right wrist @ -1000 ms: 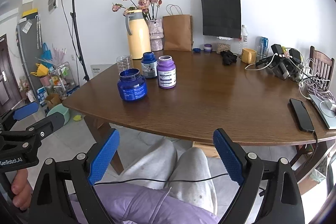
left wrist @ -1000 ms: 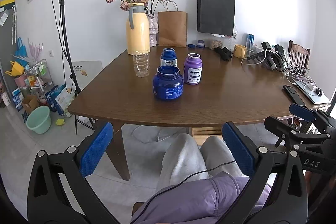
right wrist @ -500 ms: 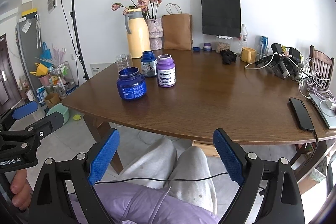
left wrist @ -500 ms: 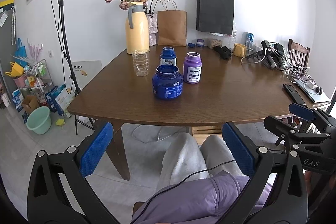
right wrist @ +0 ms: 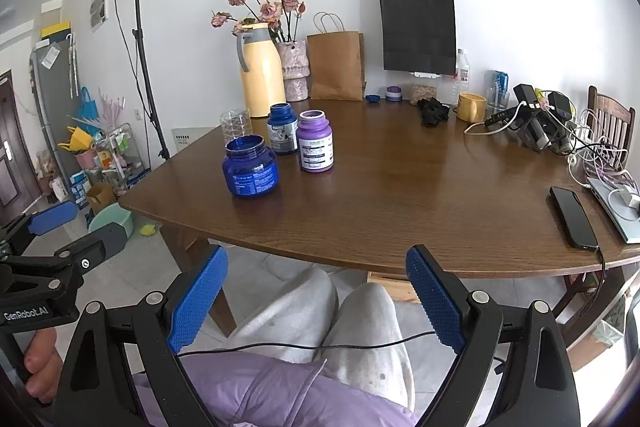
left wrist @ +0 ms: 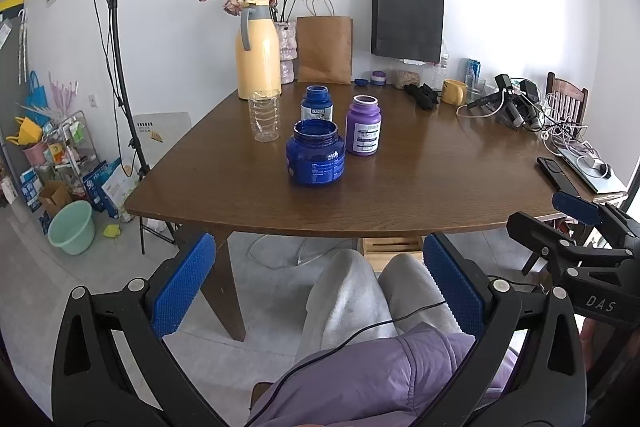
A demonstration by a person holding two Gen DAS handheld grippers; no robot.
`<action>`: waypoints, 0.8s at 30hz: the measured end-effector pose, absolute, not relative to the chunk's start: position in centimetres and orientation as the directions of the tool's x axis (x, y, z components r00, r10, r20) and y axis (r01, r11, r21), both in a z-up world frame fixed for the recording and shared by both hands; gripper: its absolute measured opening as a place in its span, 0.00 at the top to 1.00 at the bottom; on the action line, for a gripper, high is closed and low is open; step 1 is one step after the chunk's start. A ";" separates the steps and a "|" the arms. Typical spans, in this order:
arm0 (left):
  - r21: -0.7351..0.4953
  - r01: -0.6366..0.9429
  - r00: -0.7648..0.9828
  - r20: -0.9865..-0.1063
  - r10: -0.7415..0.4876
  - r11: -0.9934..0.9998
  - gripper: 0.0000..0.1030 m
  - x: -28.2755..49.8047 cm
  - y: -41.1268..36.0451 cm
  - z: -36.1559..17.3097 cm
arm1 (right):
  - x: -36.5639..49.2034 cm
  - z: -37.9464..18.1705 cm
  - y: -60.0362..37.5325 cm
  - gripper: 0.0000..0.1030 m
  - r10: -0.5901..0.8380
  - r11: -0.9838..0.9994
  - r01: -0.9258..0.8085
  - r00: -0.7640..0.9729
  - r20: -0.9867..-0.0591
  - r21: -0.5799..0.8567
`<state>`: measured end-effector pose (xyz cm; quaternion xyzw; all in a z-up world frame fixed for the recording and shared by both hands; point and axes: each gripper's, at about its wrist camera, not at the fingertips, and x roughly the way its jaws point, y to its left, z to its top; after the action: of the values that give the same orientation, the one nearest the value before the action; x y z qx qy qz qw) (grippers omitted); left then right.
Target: Flip cup upright
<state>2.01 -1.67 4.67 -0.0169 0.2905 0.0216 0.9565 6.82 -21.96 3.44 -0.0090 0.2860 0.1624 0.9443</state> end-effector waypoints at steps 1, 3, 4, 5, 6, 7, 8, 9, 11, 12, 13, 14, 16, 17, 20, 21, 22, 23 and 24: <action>-0.020 -0.049 0.830 -0.557 0.030 0.999 0.00 2.0 -1.6 4.7 | 6.8 3.5 -21.9 0.09 0.301 0.947 -0.312 0.784 -0.542 0.076; -0.019 -0.047 0.829 -0.559 0.029 0.999 0.00 2.0 -1.6 4.7 | 6.9 3.5 -21.9 0.09 0.300 0.948 -0.310 0.785 -0.542 0.076; -0.019 -0.047 0.829 -0.558 0.029 0.999 0.00 2.0 -1.6 4.7 | 6.9 3.5 -21.9 0.09 0.301 0.947 -0.311 0.784 -0.542 0.077; -0.018 -0.047 0.830 -0.557 0.029 0.999 0.00 2.0 -1.6 4.7 | 6.9 3.5 -21.9 0.09 0.301 0.947 -0.311 0.784 -0.543 0.077; -0.019 -0.048 0.830 -0.558 0.029 0.999 0.00 2.0 -1.6 4.7 | 6.9 3.5 -21.9 0.09 0.300 0.948 -0.310 0.785 -0.542 0.076; -0.019 -0.047 0.829 -0.558 0.028 0.999 0.00 2.0 -1.6 4.7 | 6.8 3.5 -21.9 0.09 0.301 0.948 -0.310 0.785 -0.542 0.076; -0.019 -0.046 0.827 -0.561 0.028 0.999 0.00 2.1 -1.7 4.7 | 6.8 3.5 -21.9 0.09 0.301 0.948 -0.310 0.785 -0.541 0.076; -0.019 -0.047 0.826 -0.563 0.028 0.999 0.00 2.1 -1.7 4.7 | 6.9 3.5 -21.9 0.09 0.301 0.948 -0.310 0.785 -0.541 0.076; -0.020 -0.044 0.824 -0.567 0.025 0.999 0.00 2.2 -1.5 4.7 | 6.9 3.5 -22.0 0.09 0.301 0.948 -0.311 0.784 -0.543 0.076; -0.019 -0.043 0.824 -0.566 0.025 0.999 0.00 2.2 -1.5 4.7 | 6.9 3.5 -21.9 0.09 0.300 0.948 -0.310 0.786 -0.541 0.075; -0.018 -0.043 0.825 -0.565 0.026 0.999 0.00 2.1 -1.5 4.7 | 6.9 3.5 -22.0 0.09 0.301 0.947 -0.311 0.785 -0.542 0.076; -0.018 -0.043 0.825 -0.564 0.025 0.999 0.00 2.2 -1.5 4.7 | 6.9 3.5 -22.0 0.09 0.302 0.947 -0.312 0.784 -0.542 0.077; -0.017 -0.041 0.828 -0.561 0.025 0.999 0.00 2.3 -1.4 4.8 | 6.9 3.5 -21.9 0.09 0.300 0.947 -0.311 0.784 -0.543 0.075; -0.016 -0.041 0.827 -0.561 0.025 0.999 0.00 2.3 -1.4 4.8 | 6.8 3.4 -21.9 0.09 0.300 0.947 -0.311 0.784 -0.544 0.074; -0.015 -0.040 0.824 -0.566 0.025 0.999 0.00 2.3 -1.3 4.8 | 6.8 3.3 -21.9 0.09 0.300 0.947 -0.311 0.783 -0.545 0.075; -0.015 -0.039 0.824 -0.566 0.024 0.999 0.00 2.4 -1.2 4.8 | 6.8 3.3 -21.9 0.09 0.300 0.948 -0.311 0.783 -0.545 0.075; -0.014 -0.039 0.825 -0.565 0.024 0.999 0.00 2.4 -1.2 4.9 | 6.8 3.3 -21.9 0.09 0.300 0.948 -0.310 0.783 -0.545 0.076; -0.014 -0.040 0.826 -0.564 0.025 0.999 0.00 2.3 -1.1 4.9 | 6.8 3.4 -21.9 0.09 0.301 0.947 -0.311 0.783 -0.545 0.077; -0.014 -0.040 0.826 -0.563 0.025 0.999 0.00 2.4 -1.1 4.9 | 6.8 3.3 -21.9 0.09 0.301 0.948 -0.310 0.783 -0.544 0.077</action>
<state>2.37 -1.12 4.92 -0.0125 0.2944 0.0171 0.9554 6.80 -21.87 3.33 -0.0082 0.2869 0.1617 0.9442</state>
